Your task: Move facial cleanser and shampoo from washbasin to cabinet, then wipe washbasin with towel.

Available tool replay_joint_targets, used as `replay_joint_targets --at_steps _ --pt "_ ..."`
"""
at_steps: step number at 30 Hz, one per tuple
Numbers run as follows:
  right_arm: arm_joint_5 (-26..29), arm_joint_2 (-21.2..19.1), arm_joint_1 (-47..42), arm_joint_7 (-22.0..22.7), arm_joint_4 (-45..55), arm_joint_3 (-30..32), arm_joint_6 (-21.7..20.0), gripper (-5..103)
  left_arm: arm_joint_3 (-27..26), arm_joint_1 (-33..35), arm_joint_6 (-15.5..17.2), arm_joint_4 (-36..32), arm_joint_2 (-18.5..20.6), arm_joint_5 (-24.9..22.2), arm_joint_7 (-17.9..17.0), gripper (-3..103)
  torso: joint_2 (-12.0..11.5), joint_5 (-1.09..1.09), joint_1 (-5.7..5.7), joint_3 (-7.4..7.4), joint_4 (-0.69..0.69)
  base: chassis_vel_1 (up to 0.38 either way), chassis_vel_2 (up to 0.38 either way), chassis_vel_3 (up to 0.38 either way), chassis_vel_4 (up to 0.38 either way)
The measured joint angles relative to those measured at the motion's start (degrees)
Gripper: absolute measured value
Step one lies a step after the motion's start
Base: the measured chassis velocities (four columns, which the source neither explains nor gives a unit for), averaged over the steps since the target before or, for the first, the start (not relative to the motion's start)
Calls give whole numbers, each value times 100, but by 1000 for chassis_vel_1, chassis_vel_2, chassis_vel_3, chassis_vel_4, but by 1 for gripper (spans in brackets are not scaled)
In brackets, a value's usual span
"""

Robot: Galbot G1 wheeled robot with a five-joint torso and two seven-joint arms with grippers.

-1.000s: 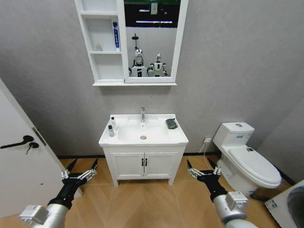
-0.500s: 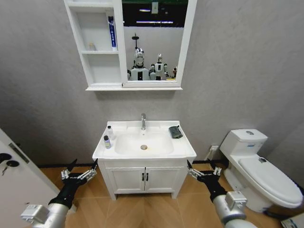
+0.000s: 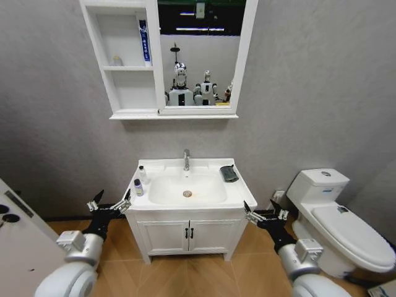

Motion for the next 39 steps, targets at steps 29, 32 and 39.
replay_joint_targets --at_steps 29,32,39 --pt "975 -739 1380 -133 -912 -160 -438 100 393 -453 -8 821 -77 95 -97 100 1 0 -3 -1 1 -11 11 10 -8" --pt "974 -750 1332 -133 -899 -146 -436 100 413 -463 -9 832 -91 107 -95 100 1 1 -2 -1 0 -126 133 163 -143" --pt "799 -623 1292 -172 -999 -169 -357 100 451 -444 -6 897 -161 221 -95 100 -2 2 7 1 2 -141 155 125 -139"
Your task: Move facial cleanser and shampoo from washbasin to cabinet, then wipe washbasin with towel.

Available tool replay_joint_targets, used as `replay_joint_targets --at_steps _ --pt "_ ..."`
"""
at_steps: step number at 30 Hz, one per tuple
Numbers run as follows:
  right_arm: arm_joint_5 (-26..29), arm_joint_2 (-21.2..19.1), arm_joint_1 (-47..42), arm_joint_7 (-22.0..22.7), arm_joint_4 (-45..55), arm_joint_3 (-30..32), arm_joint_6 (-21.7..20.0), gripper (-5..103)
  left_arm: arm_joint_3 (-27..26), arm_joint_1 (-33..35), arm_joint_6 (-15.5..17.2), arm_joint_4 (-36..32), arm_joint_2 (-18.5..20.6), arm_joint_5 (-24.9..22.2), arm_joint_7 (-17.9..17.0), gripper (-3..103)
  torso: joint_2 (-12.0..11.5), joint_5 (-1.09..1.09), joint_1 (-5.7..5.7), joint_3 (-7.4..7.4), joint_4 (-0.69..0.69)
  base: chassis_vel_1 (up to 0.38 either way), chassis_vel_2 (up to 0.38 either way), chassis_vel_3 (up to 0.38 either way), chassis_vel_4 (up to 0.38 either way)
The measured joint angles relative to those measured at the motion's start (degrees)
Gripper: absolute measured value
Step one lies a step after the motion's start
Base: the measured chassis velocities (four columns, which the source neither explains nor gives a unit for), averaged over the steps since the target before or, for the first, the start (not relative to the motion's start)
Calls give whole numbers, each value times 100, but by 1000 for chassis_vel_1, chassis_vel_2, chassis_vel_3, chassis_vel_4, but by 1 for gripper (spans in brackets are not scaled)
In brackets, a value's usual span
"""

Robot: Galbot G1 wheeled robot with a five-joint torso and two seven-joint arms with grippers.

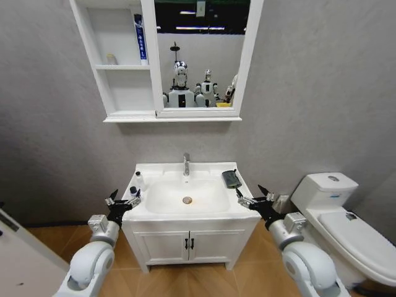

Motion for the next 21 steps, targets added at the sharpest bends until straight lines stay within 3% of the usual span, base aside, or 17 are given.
replay_joint_targets --at_steps 6,8,14,21 --pt "-55 98 -14 -38 -46 -34 7 100 61 4 4 224 -35 231 7 100 2 -2 -9 -2 -3 -13 7 4 -2" --pt "-57 100 -13 -42 -57 -32 16 100 51 12 -121 339 -76 397 177 100 4 -2 -12 -4 -1 27 -17 -17 12" --pt "-68 89 -12 -58 -107 -9 81 100 72 -10 -282 613 -168 448 361 100 4 -1 -11 -3 -1 18 -10 -15 13" --pt "-104 95 21 -74 -162 -10 153 100 204 -175 -274 958 -169 486 349 100 3 -1 -7 -2 -1 0 0 0 0"
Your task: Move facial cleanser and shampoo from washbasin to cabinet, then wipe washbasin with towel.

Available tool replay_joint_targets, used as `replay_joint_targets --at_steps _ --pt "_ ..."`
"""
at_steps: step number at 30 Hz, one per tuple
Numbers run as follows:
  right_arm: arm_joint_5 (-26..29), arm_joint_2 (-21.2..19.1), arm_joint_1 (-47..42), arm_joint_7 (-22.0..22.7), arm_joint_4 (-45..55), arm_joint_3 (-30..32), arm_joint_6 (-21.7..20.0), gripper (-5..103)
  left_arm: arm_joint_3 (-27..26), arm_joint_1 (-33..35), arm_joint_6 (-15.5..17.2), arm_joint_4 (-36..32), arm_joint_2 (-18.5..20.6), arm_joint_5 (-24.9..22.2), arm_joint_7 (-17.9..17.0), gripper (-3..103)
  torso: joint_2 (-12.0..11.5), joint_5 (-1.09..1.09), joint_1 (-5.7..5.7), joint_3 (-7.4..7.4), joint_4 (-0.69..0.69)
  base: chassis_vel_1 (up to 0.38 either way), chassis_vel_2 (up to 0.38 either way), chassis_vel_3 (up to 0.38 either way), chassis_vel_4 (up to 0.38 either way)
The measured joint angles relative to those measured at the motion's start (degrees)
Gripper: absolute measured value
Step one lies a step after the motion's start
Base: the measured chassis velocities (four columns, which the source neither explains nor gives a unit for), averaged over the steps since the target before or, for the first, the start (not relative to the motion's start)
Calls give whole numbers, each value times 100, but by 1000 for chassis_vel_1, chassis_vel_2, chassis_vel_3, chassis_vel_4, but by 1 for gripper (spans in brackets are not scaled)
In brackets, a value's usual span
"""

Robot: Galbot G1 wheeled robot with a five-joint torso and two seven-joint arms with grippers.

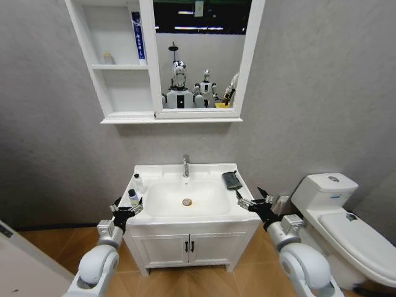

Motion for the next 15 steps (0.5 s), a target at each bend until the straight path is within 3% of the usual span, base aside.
replay_joint_targets --at_steps 15 --pt "37 -45 -19 -154 -157 107 307 100 161 -766 -363 1058 -155 319 198 100 0 0 0 0 -1 0 0 0 0"
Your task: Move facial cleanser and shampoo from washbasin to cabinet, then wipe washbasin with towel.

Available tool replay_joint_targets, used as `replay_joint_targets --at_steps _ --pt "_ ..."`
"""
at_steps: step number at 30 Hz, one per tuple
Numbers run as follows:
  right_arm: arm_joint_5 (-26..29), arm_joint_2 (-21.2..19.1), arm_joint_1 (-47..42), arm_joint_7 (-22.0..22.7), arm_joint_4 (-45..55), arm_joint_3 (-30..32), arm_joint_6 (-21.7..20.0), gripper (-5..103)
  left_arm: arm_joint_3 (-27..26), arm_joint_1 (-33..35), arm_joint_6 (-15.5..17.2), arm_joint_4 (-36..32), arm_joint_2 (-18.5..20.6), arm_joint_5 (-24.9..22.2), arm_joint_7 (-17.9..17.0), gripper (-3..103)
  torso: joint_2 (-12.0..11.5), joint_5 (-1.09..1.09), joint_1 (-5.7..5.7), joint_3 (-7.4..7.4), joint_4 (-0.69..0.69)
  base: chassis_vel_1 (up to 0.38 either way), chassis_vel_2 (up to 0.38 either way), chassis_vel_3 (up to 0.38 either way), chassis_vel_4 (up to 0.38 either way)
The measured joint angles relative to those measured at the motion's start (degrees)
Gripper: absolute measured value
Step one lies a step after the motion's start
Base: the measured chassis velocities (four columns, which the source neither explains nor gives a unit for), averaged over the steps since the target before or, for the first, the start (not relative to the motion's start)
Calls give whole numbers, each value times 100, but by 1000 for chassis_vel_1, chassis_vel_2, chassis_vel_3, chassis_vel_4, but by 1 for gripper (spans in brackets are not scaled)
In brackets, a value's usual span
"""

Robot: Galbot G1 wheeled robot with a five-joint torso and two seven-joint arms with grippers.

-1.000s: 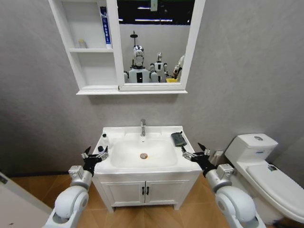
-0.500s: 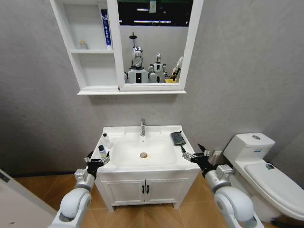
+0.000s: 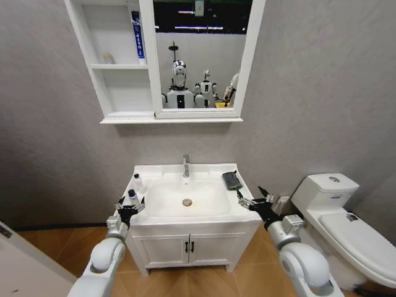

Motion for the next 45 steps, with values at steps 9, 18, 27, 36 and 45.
replay_joint_targets --at_steps 9,18,27,36,45 --pt "-8 117 28 -53 -77 -75 55 100 30 -203 67 319 90 3 -104 100 0 0 0 0 1 0 0 0 0" --pt "1 91 51 -55 -83 -64 60 100 26 -337 64 538 96 -23 -98 100 0 0 0 0 1 0 0 0 0" --pt "5 121 35 -28 -56 -40 63 100 118 -428 60 640 74 -8 -184 93 0 0 0 0 0 0 0 0 0" --pt "75 141 -28 7 4 -45 55 100 116 -476 51 705 68 -9 -201 66 0 0 0 0 0 0 0 0 0" --pt "101 94 -11 72 22 -20 48 100 114 -467 36 673 52 -10 -157 43 0 0 0 0 1 0 0 0 0"
